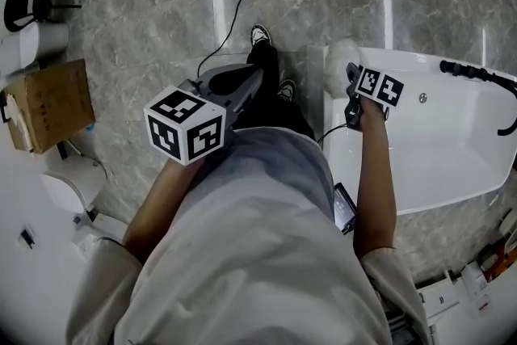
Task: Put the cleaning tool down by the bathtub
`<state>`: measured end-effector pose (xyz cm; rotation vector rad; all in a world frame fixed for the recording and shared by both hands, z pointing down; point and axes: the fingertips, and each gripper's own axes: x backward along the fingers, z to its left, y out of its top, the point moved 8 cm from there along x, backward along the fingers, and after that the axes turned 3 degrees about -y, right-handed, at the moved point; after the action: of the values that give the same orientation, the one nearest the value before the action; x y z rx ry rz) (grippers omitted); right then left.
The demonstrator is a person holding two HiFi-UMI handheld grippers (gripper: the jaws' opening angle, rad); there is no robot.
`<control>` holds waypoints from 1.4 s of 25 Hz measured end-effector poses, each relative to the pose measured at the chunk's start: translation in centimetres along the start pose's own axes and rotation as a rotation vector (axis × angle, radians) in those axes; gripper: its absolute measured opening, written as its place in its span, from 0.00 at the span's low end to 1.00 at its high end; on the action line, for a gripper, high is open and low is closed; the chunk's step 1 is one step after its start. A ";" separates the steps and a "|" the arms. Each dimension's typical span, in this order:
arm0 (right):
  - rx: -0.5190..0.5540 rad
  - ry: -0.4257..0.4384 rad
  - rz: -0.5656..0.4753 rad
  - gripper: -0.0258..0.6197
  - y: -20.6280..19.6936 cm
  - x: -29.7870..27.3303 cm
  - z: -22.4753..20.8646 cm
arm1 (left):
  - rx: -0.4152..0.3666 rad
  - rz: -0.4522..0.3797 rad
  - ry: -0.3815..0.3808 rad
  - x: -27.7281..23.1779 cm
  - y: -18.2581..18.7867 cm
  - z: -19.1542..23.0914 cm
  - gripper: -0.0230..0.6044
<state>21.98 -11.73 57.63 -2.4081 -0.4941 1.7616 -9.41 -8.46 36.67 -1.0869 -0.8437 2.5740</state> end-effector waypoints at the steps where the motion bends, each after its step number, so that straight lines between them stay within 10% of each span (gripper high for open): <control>1: 0.000 -0.004 0.001 0.17 0.1 0.0 0.0 | 0.001 0.000 0.001 0.1 0.0 0.1 0.05; 35: -0.098 -0.073 0.015 0.19 -0.4 -1.4 -0.2 | -0.011 0.024 -0.010 0.2 -0.3 0.6 0.05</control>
<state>21.70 -11.80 59.05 -2.4244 -0.5862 1.8794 -9.98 -8.39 37.11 -1.0947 -0.8536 2.5998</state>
